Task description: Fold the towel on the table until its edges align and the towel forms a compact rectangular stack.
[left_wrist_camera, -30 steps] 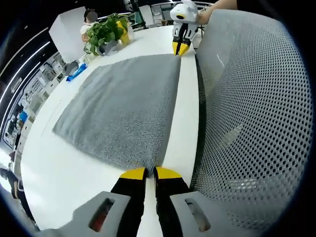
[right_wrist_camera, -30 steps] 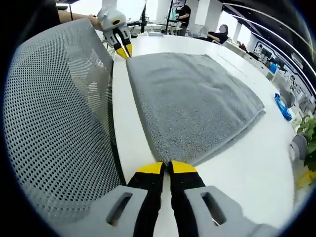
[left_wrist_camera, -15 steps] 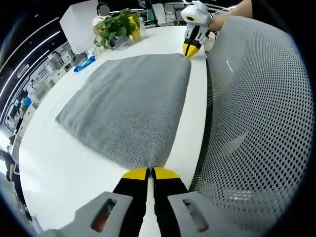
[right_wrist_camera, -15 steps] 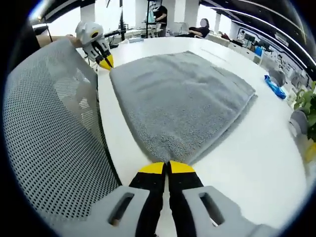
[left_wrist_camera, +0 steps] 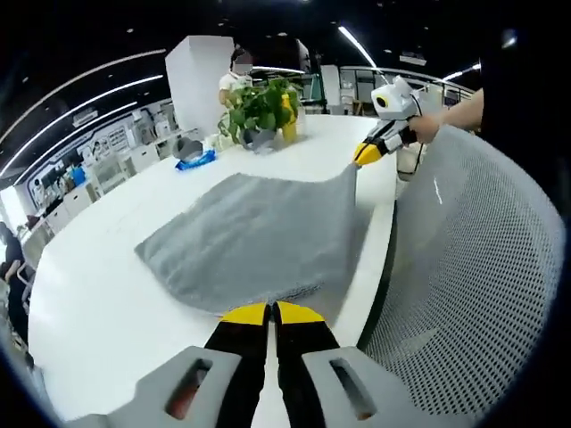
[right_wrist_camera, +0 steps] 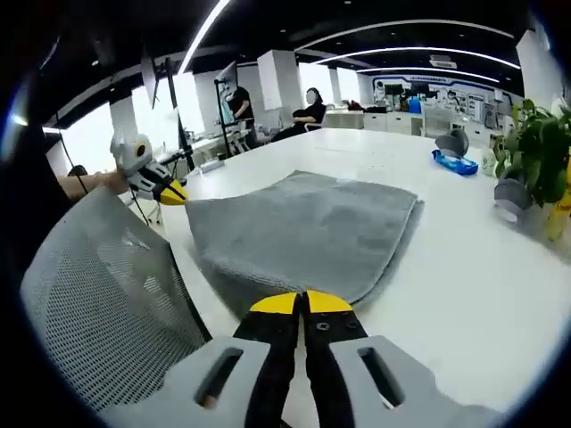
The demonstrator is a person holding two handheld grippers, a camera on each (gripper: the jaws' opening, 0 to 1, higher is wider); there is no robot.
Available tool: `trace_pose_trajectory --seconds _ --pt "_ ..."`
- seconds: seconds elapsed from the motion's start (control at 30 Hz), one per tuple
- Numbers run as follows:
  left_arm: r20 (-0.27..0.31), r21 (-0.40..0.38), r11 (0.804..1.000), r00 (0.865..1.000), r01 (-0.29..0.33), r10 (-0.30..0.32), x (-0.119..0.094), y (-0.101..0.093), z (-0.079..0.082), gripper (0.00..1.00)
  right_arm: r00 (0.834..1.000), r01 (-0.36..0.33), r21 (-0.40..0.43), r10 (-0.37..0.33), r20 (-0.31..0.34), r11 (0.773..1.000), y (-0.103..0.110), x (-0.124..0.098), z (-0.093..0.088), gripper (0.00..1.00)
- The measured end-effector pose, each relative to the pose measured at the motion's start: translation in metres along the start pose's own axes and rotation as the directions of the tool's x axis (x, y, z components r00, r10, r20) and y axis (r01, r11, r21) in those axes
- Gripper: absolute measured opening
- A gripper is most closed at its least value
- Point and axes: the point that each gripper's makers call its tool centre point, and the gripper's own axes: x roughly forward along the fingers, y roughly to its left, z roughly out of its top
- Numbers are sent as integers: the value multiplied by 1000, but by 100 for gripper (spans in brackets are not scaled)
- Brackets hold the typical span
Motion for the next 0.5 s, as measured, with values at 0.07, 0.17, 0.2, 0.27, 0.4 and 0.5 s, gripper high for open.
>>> trace_pose_trajectory --seconds 0.07,0.17,0.2,0.27,0.4,0.5 --pt "11 9 1000 1000 -15 15 -3 2 8 2 999 4 23 -5 39 1000 -1 -2 9 0" --pt "54 1 999 998 -34 34 -8 5 21 2 995 9 56 -14 98 998 -4 -9 24 0" --pt "67 -4 999 997 -39 39 -10 6 24 2 994 14 56 -20 110 998 -4 -10 28 0" --pt "99 -14 999 994 -52 53 -15 6 33 2 991 22 57 -30 128 998 -6 -14 34 0" --pt "178 -83 995 981 -64 78 -23 9 49 2 982 39 63 -50 183 997 -11 -23 47 0" --pt "214 -117 990 972 -73 97 -29 11 55 2 978 44 83 -60 202 996 -15 -29 51 0"
